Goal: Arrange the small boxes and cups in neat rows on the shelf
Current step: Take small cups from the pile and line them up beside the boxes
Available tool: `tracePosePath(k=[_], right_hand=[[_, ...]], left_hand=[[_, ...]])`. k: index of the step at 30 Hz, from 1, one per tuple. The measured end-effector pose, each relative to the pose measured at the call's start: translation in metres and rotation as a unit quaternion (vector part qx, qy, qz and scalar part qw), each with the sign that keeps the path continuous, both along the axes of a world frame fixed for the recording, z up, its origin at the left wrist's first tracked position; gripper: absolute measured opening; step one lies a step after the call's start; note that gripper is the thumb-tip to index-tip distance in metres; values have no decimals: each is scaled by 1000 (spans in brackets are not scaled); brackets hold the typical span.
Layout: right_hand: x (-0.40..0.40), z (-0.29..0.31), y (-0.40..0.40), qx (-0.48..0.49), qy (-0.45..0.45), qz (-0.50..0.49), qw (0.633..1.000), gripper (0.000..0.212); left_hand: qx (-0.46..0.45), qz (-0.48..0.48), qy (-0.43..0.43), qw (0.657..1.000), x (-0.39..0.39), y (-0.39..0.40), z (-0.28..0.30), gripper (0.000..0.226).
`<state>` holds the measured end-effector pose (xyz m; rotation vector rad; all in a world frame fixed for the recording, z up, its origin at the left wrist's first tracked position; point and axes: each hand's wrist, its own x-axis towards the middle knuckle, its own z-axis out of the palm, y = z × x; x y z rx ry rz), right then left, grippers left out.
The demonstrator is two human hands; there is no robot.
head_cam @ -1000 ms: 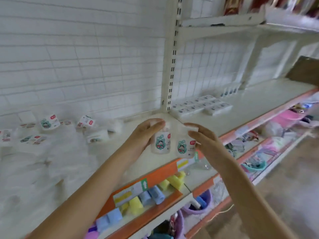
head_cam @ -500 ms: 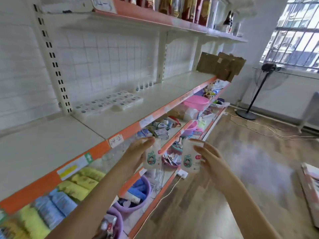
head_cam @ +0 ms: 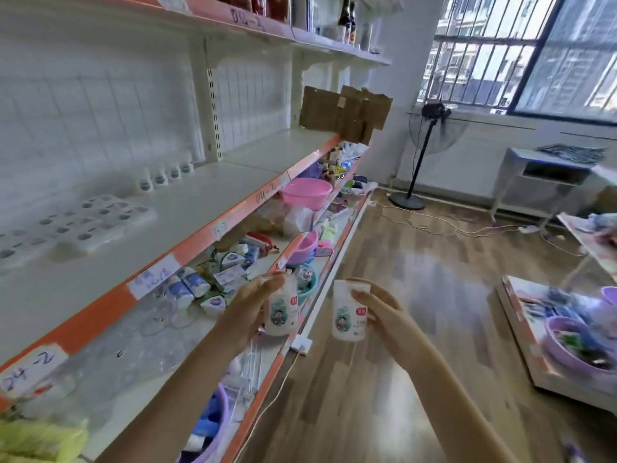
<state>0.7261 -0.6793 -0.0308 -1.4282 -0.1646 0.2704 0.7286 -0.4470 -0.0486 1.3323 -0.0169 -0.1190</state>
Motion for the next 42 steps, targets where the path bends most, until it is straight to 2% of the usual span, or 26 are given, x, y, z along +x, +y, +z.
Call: tracePosePath(k=[4,7,9,11,14,16,19,23,28,30,33,36,40,42], right_hand=[[72,0,-7,-34,7,-5,999,50],[126,5,-6,-40,2,0,999,36],[163,8,-2,-49,-3,5,999,36],[197,8,4,-61,-14,11,998,46],[247,12,20,-64,-26,32,997,50],[282,14,34,-63,-31,55,996,62],[334,14,57,-55,-38,107,992,71],[402,18,89,-42,-55,179,981,62],[475,32,125,-37,-76,273,958,42],[500,38,137,-31,-82,314,945,42],[533,44,158,-2,-69,349,935,45],[556,44,184,17,-67,374,925,50],[570,38,218,49,-53,412,908,45],[574,34,236,62,-47,431,899,40]], left_hand=[[9,-1,4,1000,74,-9,-3,75],[3,12,5,1000,127,-13,2,75],[-15,12,11,1000,160,-11,8,74],[-33,22,16,999,187,-8,14,55],[-43,78,9,996,221,4,24,30],[-38,114,25,992,246,19,29,35],[-44,157,48,985,281,44,32,54],[-74,222,28,972,317,67,36,51],[-44,371,40,927,355,90,41,38],[-13,426,48,903,364,103,44,47],[28,475,44,878,367,116,42,62],[73,508,37,857,366,118,44,61],[133,525,30,840,367,126,48,51],[143,545,34,826,367,136,48,53]])
